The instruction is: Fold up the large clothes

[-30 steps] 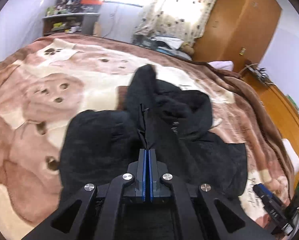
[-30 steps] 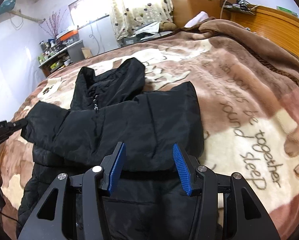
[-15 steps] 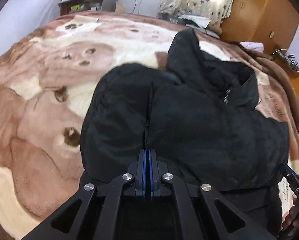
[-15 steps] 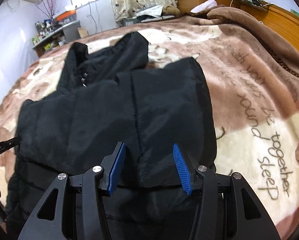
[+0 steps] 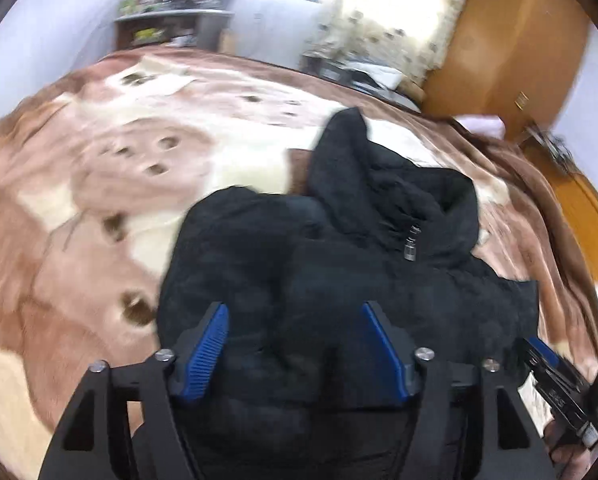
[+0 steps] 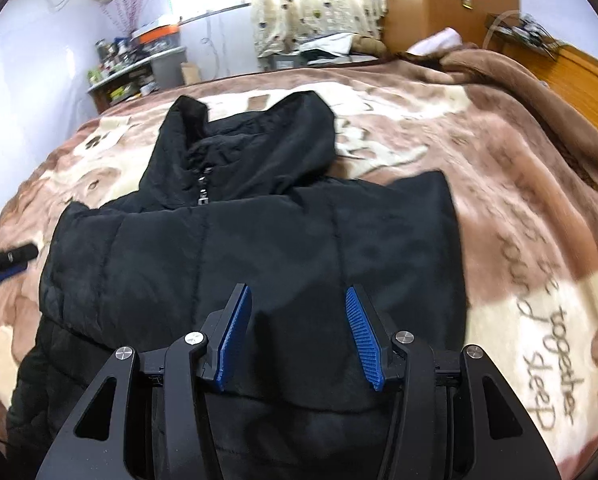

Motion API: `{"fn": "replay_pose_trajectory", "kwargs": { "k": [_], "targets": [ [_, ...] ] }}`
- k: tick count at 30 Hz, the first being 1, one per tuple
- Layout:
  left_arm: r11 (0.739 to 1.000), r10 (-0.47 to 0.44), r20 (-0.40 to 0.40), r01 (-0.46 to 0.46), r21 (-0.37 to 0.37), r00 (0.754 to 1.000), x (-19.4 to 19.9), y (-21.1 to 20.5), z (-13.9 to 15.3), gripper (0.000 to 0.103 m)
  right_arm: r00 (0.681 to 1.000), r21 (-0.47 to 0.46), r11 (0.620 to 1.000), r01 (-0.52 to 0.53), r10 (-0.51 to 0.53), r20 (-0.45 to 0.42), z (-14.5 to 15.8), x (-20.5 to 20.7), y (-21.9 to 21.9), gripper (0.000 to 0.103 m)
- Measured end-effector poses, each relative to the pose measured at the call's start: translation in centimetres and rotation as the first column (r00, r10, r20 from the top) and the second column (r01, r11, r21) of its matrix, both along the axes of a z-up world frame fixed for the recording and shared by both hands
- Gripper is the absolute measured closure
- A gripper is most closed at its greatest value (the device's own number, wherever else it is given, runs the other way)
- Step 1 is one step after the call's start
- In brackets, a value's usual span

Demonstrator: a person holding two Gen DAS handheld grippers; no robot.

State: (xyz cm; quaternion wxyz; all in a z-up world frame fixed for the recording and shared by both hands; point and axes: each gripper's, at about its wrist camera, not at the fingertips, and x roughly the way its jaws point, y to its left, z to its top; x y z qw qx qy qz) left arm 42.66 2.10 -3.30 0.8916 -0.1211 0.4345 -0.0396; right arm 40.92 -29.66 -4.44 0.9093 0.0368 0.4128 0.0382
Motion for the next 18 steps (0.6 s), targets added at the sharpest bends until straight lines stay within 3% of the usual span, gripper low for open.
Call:
{"fn": "replay_pose_trajectory", "kwargs": {
  "k": [3,7,13,18],
  "targets": [
    [0.996,-0.056,-0.043,0.059,0.066,0.998,1.9,-2.4,-1.2,0.034,0.999,-0.016,0.999,-0.028,0.028,-0.028,-1.0,1.2,1.4,0.053],
    [0.989,-0.062,-0.118,0.077,0.128,0.991,3.8,-3.8,-4.0,0.033,0.996,-0.058,0.997,-0.048,0.043,-0.080,-3.2,3.0,2.7,0.052],
    [0.989,-0.065,-0.153,0.084,0.119,0.986,4.6,-3.9,-6.7,0.032,0.991,-0.114,0.991,-0.070,0.056,-0.122,-5.3,3.9,3.4,0.049],
    [0.991,-0.055,-0.148,0.072,0.117,0.987,5.0,-4.0,-7.6,0.031,0.988,-0.066,0.997,-0.051,0.041,-0.148,-6.4,4.4,2.8,0.049]
  ]
}}
